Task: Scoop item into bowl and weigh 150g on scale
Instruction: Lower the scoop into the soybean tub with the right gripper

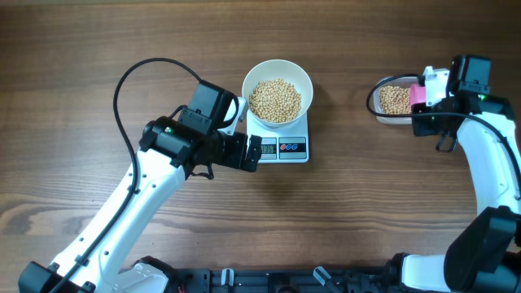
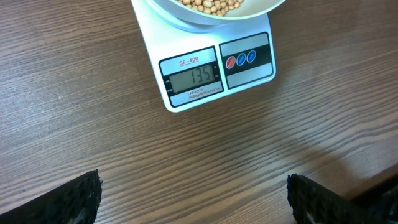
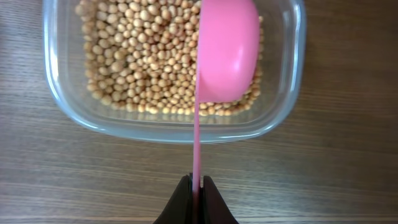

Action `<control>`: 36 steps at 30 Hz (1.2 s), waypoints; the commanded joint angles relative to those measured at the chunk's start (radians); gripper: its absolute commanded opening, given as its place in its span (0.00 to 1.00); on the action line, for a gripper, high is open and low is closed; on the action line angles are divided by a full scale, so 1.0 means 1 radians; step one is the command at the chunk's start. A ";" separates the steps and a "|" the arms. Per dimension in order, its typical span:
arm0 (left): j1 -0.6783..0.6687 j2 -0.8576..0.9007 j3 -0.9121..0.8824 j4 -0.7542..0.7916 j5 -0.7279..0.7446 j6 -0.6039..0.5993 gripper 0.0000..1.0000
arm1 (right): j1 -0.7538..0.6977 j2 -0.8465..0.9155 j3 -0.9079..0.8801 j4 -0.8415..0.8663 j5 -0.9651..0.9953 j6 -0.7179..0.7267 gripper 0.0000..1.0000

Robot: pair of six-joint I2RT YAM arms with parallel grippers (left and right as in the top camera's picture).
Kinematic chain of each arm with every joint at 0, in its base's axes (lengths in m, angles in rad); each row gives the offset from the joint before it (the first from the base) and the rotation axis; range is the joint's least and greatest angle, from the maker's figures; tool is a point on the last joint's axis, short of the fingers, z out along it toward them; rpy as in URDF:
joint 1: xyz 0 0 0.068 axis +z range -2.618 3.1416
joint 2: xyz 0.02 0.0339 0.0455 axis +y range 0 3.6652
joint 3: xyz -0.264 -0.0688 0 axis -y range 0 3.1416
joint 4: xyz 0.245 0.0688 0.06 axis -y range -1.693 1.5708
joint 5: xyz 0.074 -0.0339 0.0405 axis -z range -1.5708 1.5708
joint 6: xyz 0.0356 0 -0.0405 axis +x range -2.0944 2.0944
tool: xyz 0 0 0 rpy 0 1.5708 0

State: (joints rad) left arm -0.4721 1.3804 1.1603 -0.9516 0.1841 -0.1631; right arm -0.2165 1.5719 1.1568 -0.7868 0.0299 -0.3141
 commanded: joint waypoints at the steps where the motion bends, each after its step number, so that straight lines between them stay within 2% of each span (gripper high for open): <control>1: -0.003 0.004 -0.003 0.002 0.012 -0.002 1.00 | 0.004 0.024 0.013 -0.019 -0.055 0.037 0.04; 10: -0.003 0.004 -0.003 0.002 0.012 -0.003 1.00 | 0.004 0.024 0.013 -0.037 -0.196 0.063 0.04; 19: -0.003 0.004 -0.003 0.002 0.012 -0.002 1.00 | 0.001 0.024 0.013 -0.018 -0.240 0.211 0.04; 22: -0.003 0.004 -0.003 0.002 0.012 -0.002 1.00 | -0.009 0.024 0.013 -0.014 -0.266 0.216 0.04; 32: -0.003 0.004 -0.003 0.002 0.012 -0.002 1.00 | -0.153 0.028 0.012 -0.019 -0.506 0.243 0.04; 36: -0.003 0.004 -0.003 0.002 0.012 -0.003 1.00 | -0.181 0.042 0.012 -0.031 -0.528 0.242 0.04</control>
State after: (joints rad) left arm -0.4725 1.3804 1.1603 -0.9516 0.1841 -0.1631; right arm -0.3878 1.5887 1.1568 -0.8101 -0.4290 -0.0784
